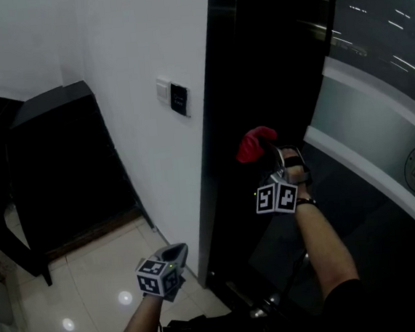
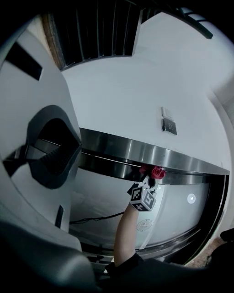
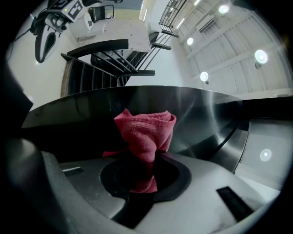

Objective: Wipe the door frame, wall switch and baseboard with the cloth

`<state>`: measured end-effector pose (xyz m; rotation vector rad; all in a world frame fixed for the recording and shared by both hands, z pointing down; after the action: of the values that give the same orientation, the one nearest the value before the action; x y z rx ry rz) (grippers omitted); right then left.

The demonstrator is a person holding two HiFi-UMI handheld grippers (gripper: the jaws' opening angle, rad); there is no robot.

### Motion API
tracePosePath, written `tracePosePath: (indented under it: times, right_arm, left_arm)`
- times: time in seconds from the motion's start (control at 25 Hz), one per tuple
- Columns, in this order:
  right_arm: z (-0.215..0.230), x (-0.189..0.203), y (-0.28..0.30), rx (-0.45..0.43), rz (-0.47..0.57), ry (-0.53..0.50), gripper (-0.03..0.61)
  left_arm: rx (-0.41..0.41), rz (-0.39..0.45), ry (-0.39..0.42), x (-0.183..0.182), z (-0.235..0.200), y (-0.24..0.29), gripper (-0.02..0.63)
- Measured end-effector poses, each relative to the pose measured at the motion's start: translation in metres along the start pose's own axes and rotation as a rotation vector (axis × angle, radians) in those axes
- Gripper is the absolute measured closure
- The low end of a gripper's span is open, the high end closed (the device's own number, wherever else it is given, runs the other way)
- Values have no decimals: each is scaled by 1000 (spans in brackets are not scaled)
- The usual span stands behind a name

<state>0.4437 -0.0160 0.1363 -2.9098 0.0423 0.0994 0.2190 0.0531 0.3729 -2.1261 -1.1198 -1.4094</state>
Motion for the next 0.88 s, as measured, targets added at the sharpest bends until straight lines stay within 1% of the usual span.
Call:
tracePosePath:
  times: [0.2, 0.32, 0.4, 0.52, 0.88]
  right_arm:
    - [-15, -2, -3, -24, -1, 3, 517]
    - [-29, -3, -7, -53, -4, -3, 517]
    - [-40, -3, -8, -70, -3, -6, 517]
    - [-53, -4, -11, -91, -1, -4, 517]
    - [-89, -8, -19, -152, -8, 3, 517]
  left_arm:
    - [-7, -4, -3, 2, -2, -4, 621]
    - [4, 13, -26, 0, -1, -6, 621]
    - [10, 18, -25, -1, 1, -6, 621]
    - [10, 15, -19, 0, 2, -5, 621]
    - [-8, 3, -41, 11, -5, -9, 622]
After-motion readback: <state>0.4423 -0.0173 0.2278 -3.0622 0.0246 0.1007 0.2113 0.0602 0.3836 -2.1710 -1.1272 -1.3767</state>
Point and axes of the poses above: the fingertips, and each gripper's own axes: y forward along the fingers, z to its right, x out of its underside, the point moved 2 cm from there along -y, backward along the fingers, and after that the axes turned 14 degrees about -y, right-handed, at the moved point
